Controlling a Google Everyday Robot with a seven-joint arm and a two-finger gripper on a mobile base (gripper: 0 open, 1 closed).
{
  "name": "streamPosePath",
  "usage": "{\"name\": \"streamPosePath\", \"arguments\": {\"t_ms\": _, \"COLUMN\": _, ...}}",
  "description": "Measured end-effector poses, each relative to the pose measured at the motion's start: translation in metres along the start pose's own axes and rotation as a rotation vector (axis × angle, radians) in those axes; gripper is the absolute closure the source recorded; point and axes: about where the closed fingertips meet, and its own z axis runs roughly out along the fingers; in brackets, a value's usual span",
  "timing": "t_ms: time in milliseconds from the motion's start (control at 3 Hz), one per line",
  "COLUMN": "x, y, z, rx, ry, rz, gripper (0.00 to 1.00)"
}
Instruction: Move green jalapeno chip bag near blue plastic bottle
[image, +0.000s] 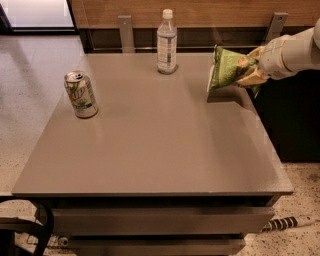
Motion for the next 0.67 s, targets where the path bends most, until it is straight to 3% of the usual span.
{"name": "streamPosePath", "arguments": {"t_ms": 333, "x": 0.0, "y": -0.005, "z": 0.003, "rx": 0.022, "ry": 0.004, "rz": -0.007, "gripper": 1.0}}
{"name": "streamPosePath", "arguments": {"t_ms": 667, "x": 0.002, "y": 0.006, "z": 0.02, "rx": -0.002, "ry": -0.001, "rz": 0.042, "gripper": 1.0}}
